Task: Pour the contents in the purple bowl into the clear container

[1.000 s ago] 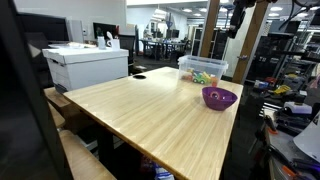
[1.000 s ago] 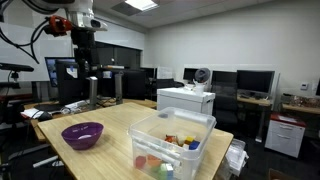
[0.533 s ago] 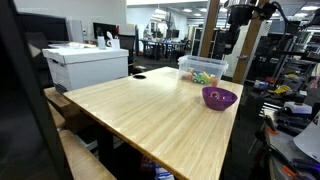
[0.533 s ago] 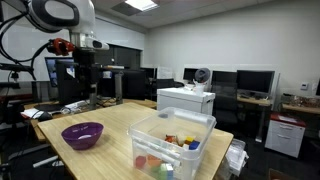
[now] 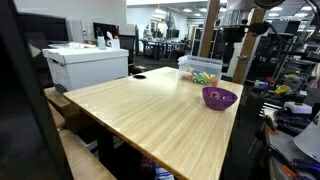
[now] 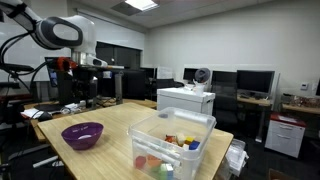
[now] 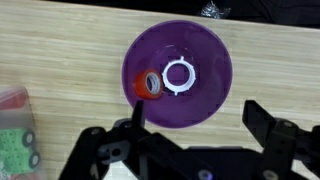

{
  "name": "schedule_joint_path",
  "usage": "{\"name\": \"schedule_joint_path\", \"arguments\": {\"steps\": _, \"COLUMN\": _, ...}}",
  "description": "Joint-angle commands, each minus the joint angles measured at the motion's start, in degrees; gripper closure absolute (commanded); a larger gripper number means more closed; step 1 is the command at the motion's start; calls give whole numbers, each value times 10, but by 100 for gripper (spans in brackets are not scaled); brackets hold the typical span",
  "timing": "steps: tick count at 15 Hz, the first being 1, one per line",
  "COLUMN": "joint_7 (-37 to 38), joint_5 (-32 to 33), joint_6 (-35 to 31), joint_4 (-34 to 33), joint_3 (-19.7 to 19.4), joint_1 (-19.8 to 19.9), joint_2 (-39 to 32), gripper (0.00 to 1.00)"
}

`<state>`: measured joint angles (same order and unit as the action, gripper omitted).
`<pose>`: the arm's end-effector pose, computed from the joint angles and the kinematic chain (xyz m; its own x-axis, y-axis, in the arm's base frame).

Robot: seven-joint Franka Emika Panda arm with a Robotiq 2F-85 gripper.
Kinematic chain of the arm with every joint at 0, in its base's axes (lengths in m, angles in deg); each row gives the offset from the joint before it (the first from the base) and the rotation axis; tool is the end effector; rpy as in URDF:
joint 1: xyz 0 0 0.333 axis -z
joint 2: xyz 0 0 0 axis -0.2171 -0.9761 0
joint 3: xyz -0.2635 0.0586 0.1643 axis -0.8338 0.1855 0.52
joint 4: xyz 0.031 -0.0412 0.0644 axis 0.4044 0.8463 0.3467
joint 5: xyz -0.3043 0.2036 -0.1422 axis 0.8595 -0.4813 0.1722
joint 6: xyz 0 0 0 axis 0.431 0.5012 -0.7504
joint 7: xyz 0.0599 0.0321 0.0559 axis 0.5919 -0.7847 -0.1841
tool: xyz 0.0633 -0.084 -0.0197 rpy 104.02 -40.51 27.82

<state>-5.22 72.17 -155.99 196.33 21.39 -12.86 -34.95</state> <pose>0.3814 -0.0155 0.3693 0.9963 0.0566 -0.0644 0.0570 -0.9984 0.0039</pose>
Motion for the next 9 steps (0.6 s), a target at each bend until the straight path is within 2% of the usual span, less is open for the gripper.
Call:
{"name": "schedule_joint_path", "arguments": {"steps": 1, "joint_7": 26, "joint_5": 28, "joint_6": -38, "joint_4": 11, "joint_3": 31, "joint_1": 2, "joint_2": -18, "gripper": 0}}
{"name": "schedule_joint_path", "arguments": {"steps": 9, "joint_7": 71, "joint_5": 75, "joint_6": -85, "joint_4": 4, "joint_3": 76, "joint_1": -3, "joint_2": -72, "gripper": 0}}
